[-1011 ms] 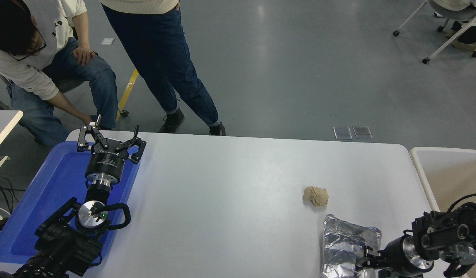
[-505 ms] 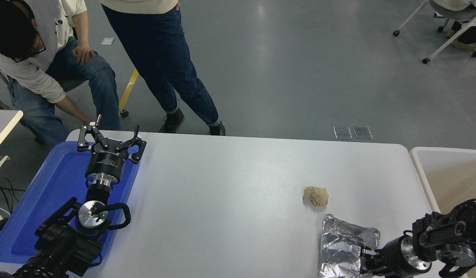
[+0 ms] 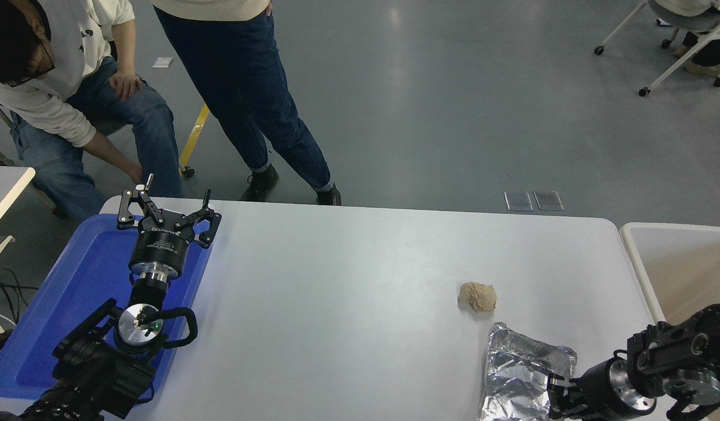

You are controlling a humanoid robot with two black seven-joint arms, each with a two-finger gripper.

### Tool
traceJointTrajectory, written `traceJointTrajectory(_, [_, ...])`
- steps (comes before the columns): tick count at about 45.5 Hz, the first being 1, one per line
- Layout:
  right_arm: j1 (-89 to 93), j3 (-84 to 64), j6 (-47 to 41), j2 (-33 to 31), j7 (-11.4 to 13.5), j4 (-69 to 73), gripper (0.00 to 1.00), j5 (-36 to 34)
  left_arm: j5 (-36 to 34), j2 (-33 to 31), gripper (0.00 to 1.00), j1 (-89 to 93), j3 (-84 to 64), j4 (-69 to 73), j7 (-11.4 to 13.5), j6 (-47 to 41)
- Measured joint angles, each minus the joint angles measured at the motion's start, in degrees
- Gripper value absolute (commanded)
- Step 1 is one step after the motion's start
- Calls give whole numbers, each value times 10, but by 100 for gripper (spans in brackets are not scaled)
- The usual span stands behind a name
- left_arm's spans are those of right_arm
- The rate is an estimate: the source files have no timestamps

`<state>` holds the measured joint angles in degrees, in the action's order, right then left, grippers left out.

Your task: Pick up foil plate and place in dustbin

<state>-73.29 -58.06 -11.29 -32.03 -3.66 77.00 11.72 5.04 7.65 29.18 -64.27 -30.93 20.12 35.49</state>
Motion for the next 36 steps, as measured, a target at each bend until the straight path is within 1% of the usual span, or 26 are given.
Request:
traceJointTrajectory(4, [-30,-6,-27,-16,10,9,0,10,0,0,100,0,0,0,0,0])
traceJointTrajectory(13, [-114,-40,-100,-38,21,20,0,20,0,0,100,0,0,0,-1,0])
traceJointTrajectory(24, [-248,-108,-200,-55,26,35,0,34,0,0,100,0,0,0,-1,0])
traceJointTrajectory(36, [-386,-166,-286,-61,27,72,0,51,0,0,100,0,0,0,-1,0])
